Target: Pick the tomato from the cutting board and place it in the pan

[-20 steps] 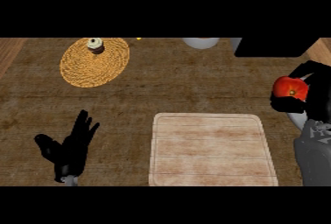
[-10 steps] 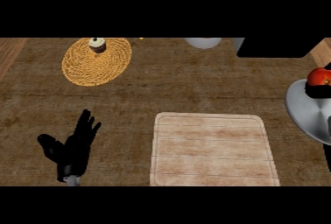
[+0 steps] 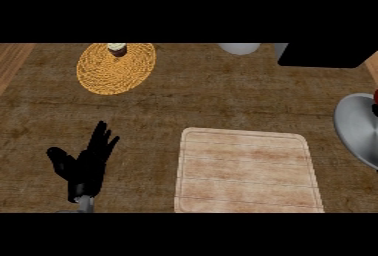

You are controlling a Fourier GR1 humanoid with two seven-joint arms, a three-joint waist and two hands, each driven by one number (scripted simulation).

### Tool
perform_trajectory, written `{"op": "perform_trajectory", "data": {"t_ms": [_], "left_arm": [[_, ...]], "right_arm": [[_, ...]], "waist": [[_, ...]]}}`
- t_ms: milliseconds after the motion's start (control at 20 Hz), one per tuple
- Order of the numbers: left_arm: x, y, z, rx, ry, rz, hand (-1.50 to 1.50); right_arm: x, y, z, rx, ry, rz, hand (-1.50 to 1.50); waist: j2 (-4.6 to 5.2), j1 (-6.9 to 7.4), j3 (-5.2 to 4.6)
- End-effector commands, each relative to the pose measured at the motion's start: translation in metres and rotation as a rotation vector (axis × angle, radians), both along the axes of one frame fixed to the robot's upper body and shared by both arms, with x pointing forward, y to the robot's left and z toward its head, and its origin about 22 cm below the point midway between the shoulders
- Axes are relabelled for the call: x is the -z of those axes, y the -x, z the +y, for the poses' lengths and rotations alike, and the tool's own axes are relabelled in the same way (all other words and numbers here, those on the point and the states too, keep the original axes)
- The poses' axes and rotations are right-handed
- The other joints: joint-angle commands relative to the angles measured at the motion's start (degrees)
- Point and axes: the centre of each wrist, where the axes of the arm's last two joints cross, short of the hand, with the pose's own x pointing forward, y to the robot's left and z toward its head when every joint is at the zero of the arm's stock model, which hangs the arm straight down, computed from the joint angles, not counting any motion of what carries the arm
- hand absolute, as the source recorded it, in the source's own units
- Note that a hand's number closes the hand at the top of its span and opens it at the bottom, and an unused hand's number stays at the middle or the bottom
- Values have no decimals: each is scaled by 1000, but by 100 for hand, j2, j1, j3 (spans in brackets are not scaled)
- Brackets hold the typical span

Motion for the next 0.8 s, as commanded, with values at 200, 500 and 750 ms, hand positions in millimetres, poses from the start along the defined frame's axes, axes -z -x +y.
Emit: {"op": "perform_trajectory", "data": {"t_ms": [200, 500, 750], "left_arm": [[4, 7, -11, 15, 8, 25, 0], [10, 4, 1, 4, 9, 22, 0], [11, 2, -4, -5, 10, 32, 0]], "right_arm": [[19, 15, -29, -27, -46, 40, -150], [7, -4, -16, -157, -310, -269, -150], [-5, -3, -26, -190, -541, -473, -150]], "waist": [[53, 110, 8], [42, 1, 20], [20, -68, 3]]}}
